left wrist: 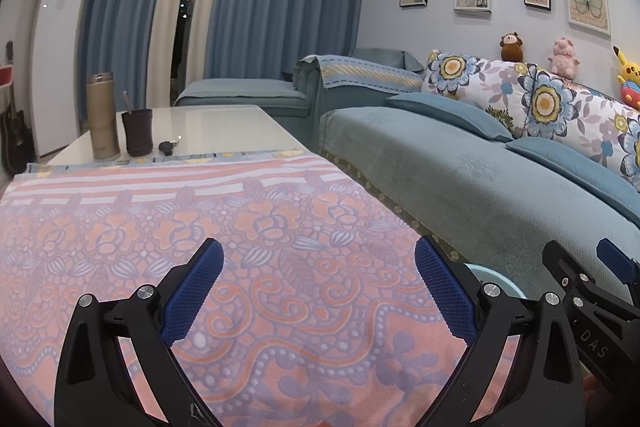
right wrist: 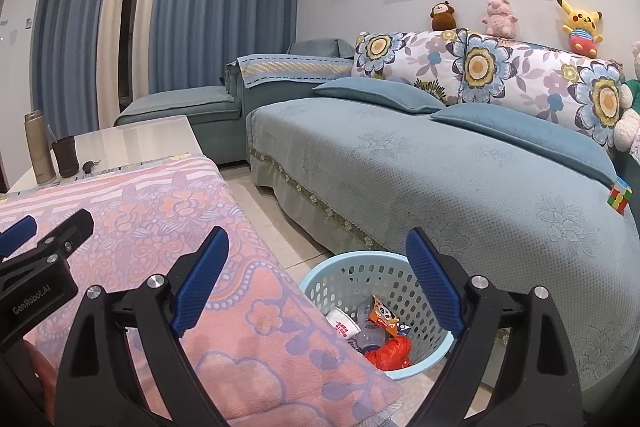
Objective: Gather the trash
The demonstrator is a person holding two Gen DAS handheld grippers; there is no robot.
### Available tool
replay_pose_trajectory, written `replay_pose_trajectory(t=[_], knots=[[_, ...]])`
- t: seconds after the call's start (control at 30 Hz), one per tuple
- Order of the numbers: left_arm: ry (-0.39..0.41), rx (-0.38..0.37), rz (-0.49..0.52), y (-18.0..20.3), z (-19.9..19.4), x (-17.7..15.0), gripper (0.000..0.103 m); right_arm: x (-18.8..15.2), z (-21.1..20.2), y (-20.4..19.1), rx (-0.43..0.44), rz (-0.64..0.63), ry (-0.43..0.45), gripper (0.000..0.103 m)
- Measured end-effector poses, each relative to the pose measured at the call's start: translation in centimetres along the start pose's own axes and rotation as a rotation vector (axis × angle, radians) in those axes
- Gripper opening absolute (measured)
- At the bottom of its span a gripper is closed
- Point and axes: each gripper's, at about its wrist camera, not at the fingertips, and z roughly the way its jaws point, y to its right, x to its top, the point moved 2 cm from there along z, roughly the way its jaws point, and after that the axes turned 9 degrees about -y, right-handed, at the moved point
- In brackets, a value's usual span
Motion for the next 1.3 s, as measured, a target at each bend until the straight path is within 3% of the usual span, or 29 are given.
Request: replay_pose_trajectory(t=[1.3], knots=[[0.02, 0.012, 0.008, 0.02, -0.1, -0.01, 0.094, -0.04, 0.56, 0.19, 0.032, 0.017, -0.034, 0.087]])
